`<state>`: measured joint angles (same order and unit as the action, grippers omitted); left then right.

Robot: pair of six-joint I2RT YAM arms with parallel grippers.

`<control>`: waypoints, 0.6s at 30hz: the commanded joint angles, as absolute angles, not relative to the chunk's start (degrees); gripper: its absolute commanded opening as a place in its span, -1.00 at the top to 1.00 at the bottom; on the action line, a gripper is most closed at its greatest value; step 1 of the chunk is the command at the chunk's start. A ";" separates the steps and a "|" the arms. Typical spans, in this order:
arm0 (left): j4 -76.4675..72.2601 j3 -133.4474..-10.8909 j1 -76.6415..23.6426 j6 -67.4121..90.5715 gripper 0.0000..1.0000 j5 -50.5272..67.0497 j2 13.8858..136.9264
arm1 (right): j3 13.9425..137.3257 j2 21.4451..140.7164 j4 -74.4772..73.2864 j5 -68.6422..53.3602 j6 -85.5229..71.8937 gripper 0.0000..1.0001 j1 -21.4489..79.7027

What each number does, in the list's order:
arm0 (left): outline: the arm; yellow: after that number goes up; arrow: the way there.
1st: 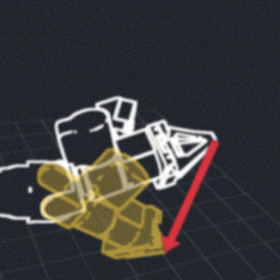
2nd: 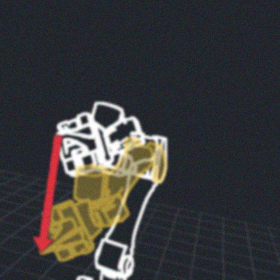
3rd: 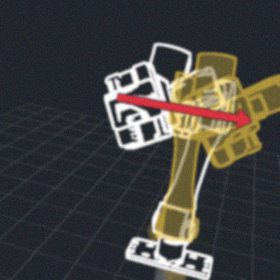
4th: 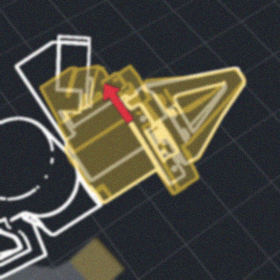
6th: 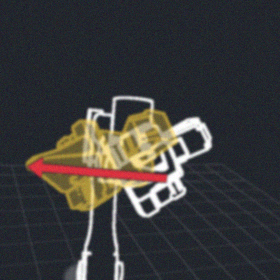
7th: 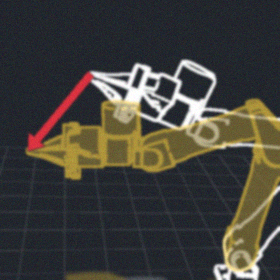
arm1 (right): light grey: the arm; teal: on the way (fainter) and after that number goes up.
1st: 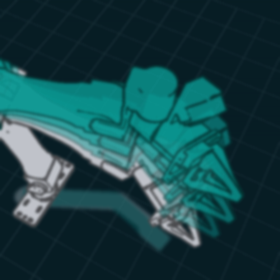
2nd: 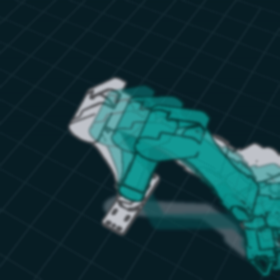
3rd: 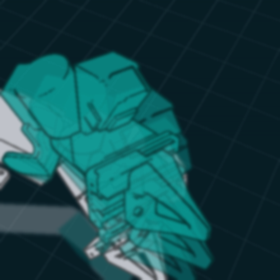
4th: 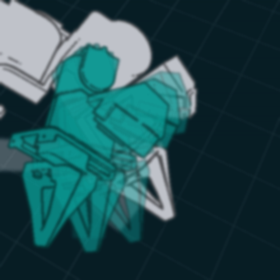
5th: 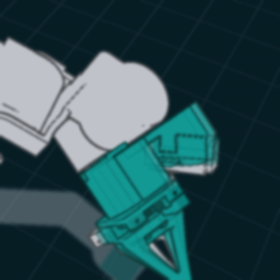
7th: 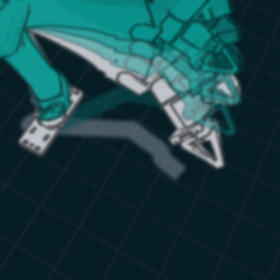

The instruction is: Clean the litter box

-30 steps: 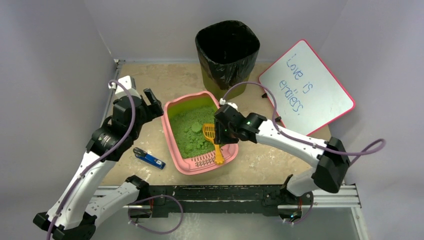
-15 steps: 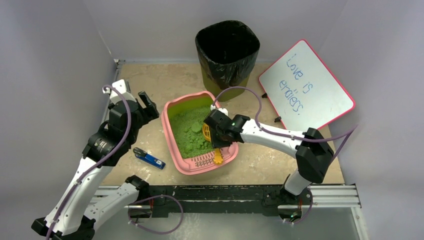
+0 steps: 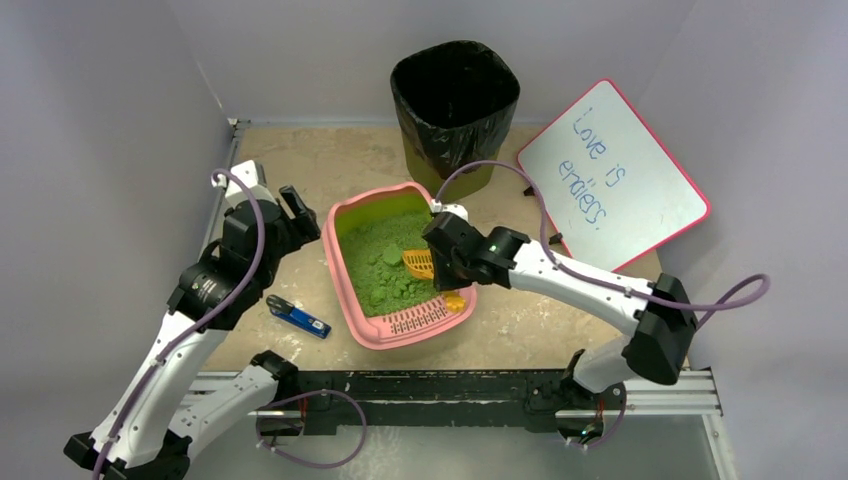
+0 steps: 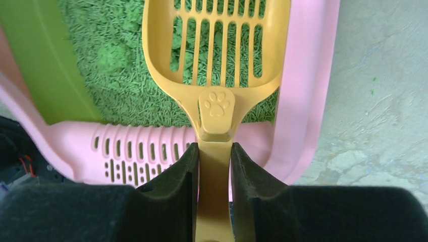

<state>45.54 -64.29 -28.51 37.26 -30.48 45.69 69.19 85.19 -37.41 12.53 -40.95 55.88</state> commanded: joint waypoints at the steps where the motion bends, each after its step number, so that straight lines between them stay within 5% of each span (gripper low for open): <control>1: 44.68 -66.33 -28.12 39.39 -0.33 -25.85 47.06 | 68.65 79.47 -36.31 13.19 -33.99 0.60 56.12; 18: 41.41 -64.59 -28.12 49.29 -0.22 0.27 54.10 | 47.07 53.36 -7.79 1.34 -2.81 0.61 56.16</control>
<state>46.13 -64.60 -28.51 44.91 -8.78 53.84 51.33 59.96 -19.42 4.62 -14.46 55.94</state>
